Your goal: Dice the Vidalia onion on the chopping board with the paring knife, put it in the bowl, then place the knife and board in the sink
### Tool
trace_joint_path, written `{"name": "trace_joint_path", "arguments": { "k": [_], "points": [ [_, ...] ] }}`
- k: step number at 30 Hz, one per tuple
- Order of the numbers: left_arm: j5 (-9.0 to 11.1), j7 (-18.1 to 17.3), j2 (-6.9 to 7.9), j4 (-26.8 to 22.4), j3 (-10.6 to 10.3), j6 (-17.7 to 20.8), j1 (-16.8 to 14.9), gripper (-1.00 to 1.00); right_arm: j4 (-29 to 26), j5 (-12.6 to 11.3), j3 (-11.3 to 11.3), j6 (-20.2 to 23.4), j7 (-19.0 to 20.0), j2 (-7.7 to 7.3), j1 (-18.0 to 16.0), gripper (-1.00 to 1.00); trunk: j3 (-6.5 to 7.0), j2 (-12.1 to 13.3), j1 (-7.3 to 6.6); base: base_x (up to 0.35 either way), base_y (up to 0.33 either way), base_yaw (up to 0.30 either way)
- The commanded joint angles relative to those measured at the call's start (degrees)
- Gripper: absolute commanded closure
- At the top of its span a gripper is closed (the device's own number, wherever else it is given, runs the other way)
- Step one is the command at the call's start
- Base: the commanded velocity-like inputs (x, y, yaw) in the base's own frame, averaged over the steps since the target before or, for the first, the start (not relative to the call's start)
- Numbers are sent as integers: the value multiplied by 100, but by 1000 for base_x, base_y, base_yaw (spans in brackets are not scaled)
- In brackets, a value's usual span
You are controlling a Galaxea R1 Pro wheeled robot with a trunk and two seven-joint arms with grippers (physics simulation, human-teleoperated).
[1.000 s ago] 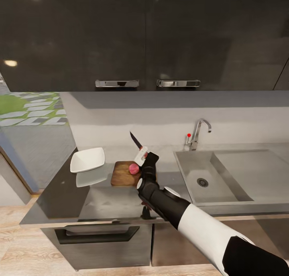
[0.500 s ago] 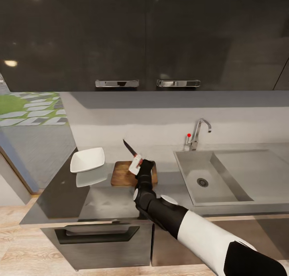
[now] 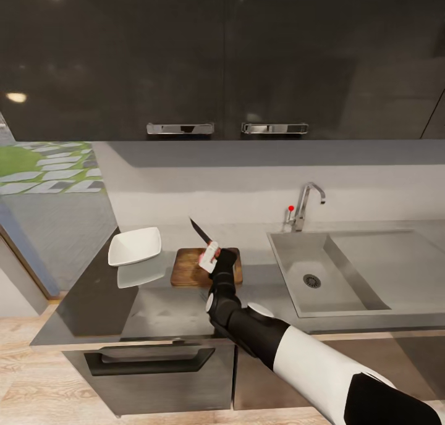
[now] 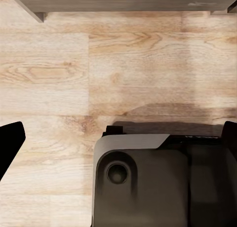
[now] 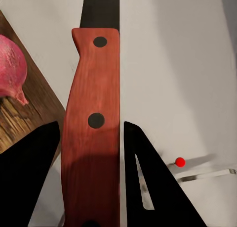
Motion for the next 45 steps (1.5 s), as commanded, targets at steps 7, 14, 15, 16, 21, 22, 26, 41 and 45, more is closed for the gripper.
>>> {"name": "trace_joint_path", "arguments": {
  "k": [7, 14, 15, 16, 21, 22, 26, 41, 45],
  "points": [
    [57, 43, 7, -1, -49, -15, -2, -100, 82, 8, 20, 25, -15, 0, 10, 100, -12, -13, 3, 0, 0, 0],
    [57, 43, 7, -1, -49, -15, -2, -100, 94, -162, 20, 21, -15, 0, 16, 100, -12, -13, 3, 0, 0, 0],
    [57, 43, 7, -1, -49, -15, -3, -100, 96, -199, 20, 21, -12, 0, 16, 100, -12, -13, 3, 0, 0, 0],
    [57, 43, 7, -1, -49, -15, -2, -100, 97, -212, 20, 21, -11, 0, 16, 100, -12, -13, 3, 0, 0, 0],
    [57, 44, 7, -1, -49, -15, -3, -100, 126, -259, 20, 21, -7, 0, 16, 100, -12, -13, 3, 0, 0, 0],
    [57, 43, 7, -1, -49, -15, -3, -100, 157, -263, 20, 17, -5, 0, 16, 100, -12, -13, 3, 0, 0, 0],
    [57, 43, 7, -1, -49, -15, 2, -100, 271, -270, 25, 13, 5, 0, 16, 100, -12, -13, 3, 0, 0, 0],
    [57, 43, 7, -1, -49, -15, -3, -100, 447, -274, 29, -17, 20, 0, 16, 100, -12, -13, 3, 0, 0, 0],
    [57, 43, 7, -1, -49, -15, -4, -100, 460, -274, 29, -135, 20, 0, 16, 100, -12, -13, 3, 0, 0, 0]
  ]
}}
